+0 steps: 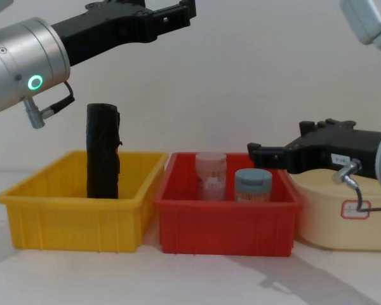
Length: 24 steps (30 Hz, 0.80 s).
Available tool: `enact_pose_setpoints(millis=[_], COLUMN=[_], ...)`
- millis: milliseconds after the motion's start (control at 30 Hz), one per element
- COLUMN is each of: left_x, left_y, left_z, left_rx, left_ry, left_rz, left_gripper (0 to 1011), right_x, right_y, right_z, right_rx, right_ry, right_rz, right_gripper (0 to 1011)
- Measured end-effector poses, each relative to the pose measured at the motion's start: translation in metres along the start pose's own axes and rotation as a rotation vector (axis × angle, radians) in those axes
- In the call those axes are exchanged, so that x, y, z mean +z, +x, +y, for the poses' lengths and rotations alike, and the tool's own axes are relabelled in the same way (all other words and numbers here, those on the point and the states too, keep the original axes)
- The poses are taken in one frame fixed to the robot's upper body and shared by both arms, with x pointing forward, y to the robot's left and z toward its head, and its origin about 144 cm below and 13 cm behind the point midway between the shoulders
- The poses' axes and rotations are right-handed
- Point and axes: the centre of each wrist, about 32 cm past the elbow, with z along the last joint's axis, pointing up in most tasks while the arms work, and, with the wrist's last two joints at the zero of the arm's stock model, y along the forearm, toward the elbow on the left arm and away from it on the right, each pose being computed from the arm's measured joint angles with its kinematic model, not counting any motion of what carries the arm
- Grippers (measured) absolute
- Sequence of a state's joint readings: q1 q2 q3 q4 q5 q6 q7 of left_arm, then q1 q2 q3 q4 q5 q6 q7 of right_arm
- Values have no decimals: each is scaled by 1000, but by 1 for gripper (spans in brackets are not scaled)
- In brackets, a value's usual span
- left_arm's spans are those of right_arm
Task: Pick up the garbage bag with the one hand and transfer it to the other hand.
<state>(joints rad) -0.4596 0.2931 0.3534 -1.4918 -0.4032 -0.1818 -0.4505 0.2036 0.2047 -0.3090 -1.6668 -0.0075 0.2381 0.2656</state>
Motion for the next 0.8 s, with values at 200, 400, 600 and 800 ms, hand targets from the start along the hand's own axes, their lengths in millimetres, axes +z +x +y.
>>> enact_pose_setpoints(millis=[200,400,600,800], left_x=[0,0,0,1], left_y=[0,0,0,0], left_z=[1,1,2,2], left_rx=[2,3,3,5], left_ry=[-1,-1,-2,-2], left_rz=[-1,-2,-2,-2], left_gripper=[1001,1001,1001,1001], right_x=[1,2,2,0], right_y=[-1,-1,-1,-1], right_z=[9,18,26,34], right_rx=[19,30,35,32], right_ry=[-23,-46,-63,-78], right_rz=[15,29,35,31], right_gripper=[1000,1000,1000,1000])
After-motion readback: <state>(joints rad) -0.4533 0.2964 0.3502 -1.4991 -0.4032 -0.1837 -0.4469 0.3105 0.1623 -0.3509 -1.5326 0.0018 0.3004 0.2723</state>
